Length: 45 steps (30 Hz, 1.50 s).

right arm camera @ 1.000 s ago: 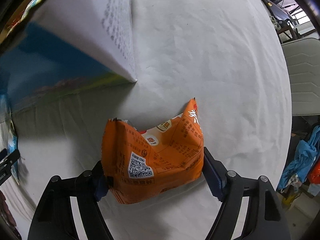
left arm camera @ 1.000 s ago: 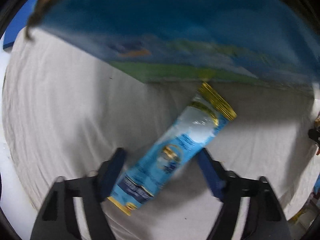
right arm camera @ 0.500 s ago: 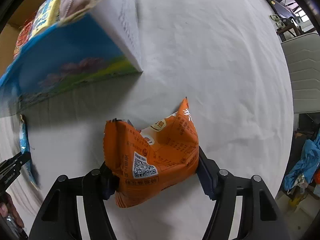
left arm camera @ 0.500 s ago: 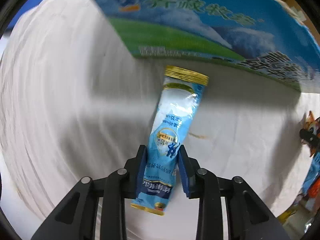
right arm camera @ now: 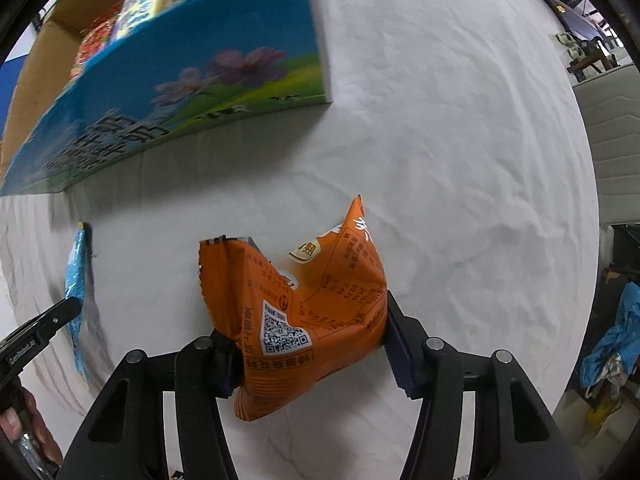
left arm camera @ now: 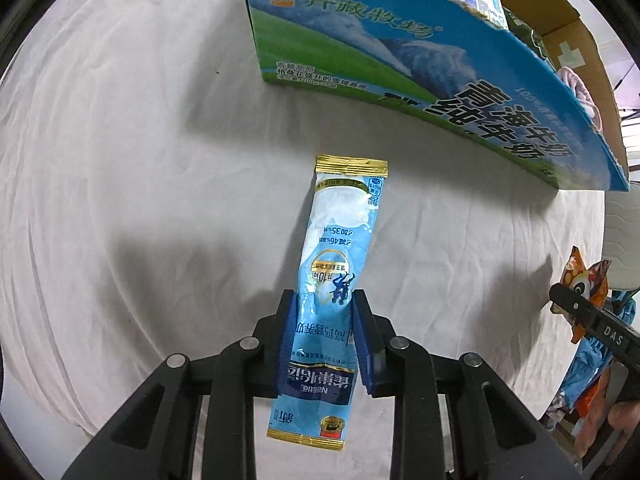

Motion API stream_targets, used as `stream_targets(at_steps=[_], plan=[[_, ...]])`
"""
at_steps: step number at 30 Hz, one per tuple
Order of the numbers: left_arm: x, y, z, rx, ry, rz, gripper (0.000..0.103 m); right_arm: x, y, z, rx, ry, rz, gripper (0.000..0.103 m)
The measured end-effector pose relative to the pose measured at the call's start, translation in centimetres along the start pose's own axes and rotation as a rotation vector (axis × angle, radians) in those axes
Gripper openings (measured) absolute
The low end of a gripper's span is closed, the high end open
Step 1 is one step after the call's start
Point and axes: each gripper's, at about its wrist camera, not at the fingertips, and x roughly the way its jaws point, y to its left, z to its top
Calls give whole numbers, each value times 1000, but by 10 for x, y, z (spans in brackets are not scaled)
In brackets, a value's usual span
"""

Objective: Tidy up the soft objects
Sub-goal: 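Carry the blue pack and orange bag into the box and release both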

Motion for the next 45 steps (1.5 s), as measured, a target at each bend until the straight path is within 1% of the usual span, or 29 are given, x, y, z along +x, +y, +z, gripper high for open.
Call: stream_targets(at_steps=[3, 6, 7, 8, 9, 12, 15, 18, 19, 22, 26, 27, 29, 31, 36, 40, 42, 45], plan=[[-5, -16, -7, 2, -11, -10, 24, -8, 0, -7, -14, -13, 9, 60], [-11, -5, 6, 3, -17, -10, 24, -18, -1, -14, -26, -26, 14, 60], [-16, -5, 4, 0, -20, -10, 24, -20, 3, -6, -29, -28, 17, 59], [-22, -4, 10, 5, -28, -15, 24, -28, 5, -8, -33, -35, 20, 59], [-31, -4, 14, 16, -39, -18, 24, -32, 5, -9, -35, -42, 26, 59], [-58, -6, 11, 49, -84, -26, 24, -58, 4, -17, -41, -64, 56, 59], [-90, -21, 6, 84, -145, -50, 24, -87, 6, -20, -66, -102, 87, 59], [-125, -31, 4, 114, -189, -79, 24, -115, 14, -24, -96, -144, 108, 59], [-131, -34, 13, 121, -194, -83, 24, -123, 22, -25, -104, -153, 113, 59], [-159, -51, 18, 144, -240, -115, 24, -148, 30, -28, -130, -192, 137, 59], [-189, -64, 28, 164, -293, -150, 24, -185, 42, -26, -158, -247, 166, 59], [-190, -70, 31, 169, -300, -155, 24, -196, 45, -21, -163, -260, 172, 59], [-203, -76, 41, 179, -316, -167, 24, -205, 61, -16, -168, -279, 175, 59], [-210, -80, 53, 183, -327, -173, 24, -211, 75, -4, -174, -296, 184, 59], [-223, -80, 88, 179, -350, -167, 24, -226, 91, 24, -175, -324, 188, 59], [-218, -75, 124, 149, -319, -182, 24, -225, 105, 48, -169, -326, 179, 59], [-210, -71, 143, 126, -284, -203, 24, -220, 112, 60, -167, -310, 174, 59], [-196, -69, 169, 109, -258, -175, 24, -204, 122, 82, -159, -284, 160, 59]])
